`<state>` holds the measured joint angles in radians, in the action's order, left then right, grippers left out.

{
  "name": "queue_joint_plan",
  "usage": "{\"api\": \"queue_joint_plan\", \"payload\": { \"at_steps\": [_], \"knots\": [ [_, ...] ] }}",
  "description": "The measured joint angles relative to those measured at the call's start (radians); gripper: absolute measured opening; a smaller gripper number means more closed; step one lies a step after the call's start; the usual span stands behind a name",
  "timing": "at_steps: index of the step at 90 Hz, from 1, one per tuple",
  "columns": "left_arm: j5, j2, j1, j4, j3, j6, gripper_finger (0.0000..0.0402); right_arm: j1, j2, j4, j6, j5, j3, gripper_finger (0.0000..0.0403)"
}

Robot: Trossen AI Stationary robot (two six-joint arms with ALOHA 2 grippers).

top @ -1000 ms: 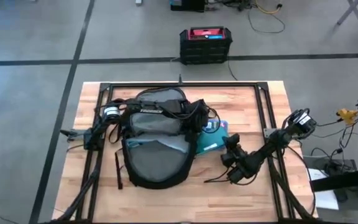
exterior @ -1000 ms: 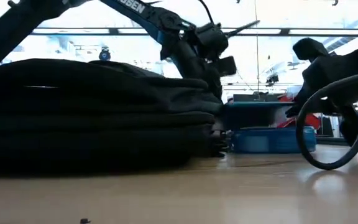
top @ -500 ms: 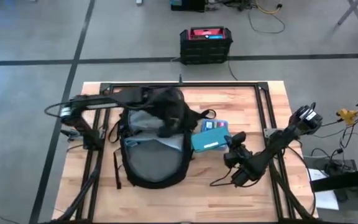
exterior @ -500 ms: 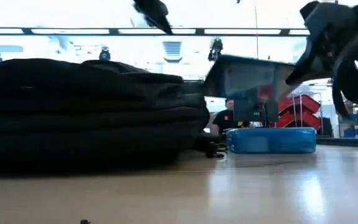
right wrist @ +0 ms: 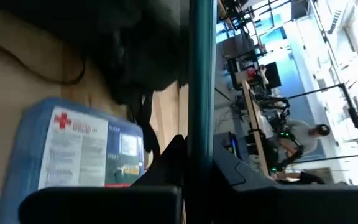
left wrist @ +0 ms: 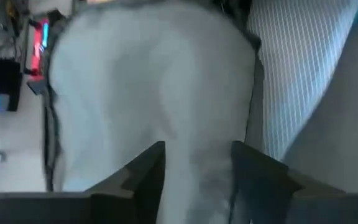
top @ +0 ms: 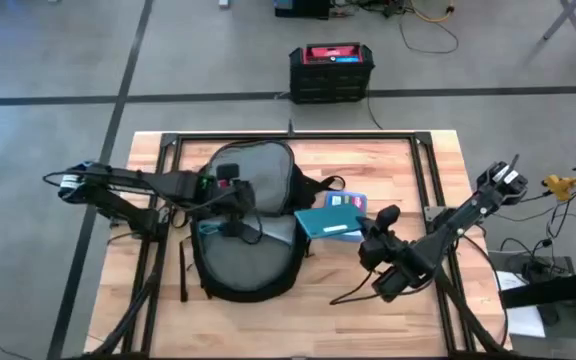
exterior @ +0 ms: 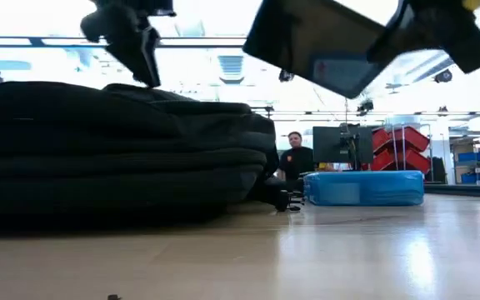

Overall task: Unpack backpack
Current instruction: Put the blue tablet device into the black backpack

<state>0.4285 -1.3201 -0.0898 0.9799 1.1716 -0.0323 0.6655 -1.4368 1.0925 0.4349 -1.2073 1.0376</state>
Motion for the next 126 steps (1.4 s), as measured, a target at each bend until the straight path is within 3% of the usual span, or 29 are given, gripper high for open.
{"api": "queue_joint_plan", "payload": {
  "at_steps": [20,41,53,68,73,93,108,126],
  "knots": [
    [0.000,0.039,-0.005,-0.097,-0.124,-0.011,0.0219,-0.001,-0.003,-0.115,-0.050,0.004,0.038,0.0009],
    [0.017,-0.003,0.019,-0.184,-0.214,-0.057,0.0226,-0.021,-0.004,-0.538,-0.404,0.085,0.030,0.0009],
    [0.043,-0.025,0.028,-0.234,-0.217,-0.053,0.0182,-0.044,-0.005,-0.799,-0.621,0.227,0.013,0.0009],
    [0.068,-0.027,0.034,-0.306,-0.218,-0.022,0.0041,-0.077,-0.005,-1.044,-0.777,0.405,-0.021,0.0009],
    [0.072,-0.027,0.036,-0.321,-0.218,-0.019,0.0016,-0.096,-0.005,-1.099,-0.800,0.448,-0.030,0.0009],
    [0.132,-0.023,0.037,-0.343,-0.194,0.000,0.0003,-0.156,-0.095,-1.289,-0.949,0.564,-0.035,0.0009],
    [0.194,-0.022,0.038,-0.267,-0.062,0.037,0.0002,-0.217,-0.203,-1.363,-1.083,0.573,-0.029,0.0009],
    [0.209,-0.022,0.020,-0.184,0.117,0.073,0.0001,-0.350,-0.285,-1.421,-1.064,0.610,-0.026,0.0009]
  ]
}}
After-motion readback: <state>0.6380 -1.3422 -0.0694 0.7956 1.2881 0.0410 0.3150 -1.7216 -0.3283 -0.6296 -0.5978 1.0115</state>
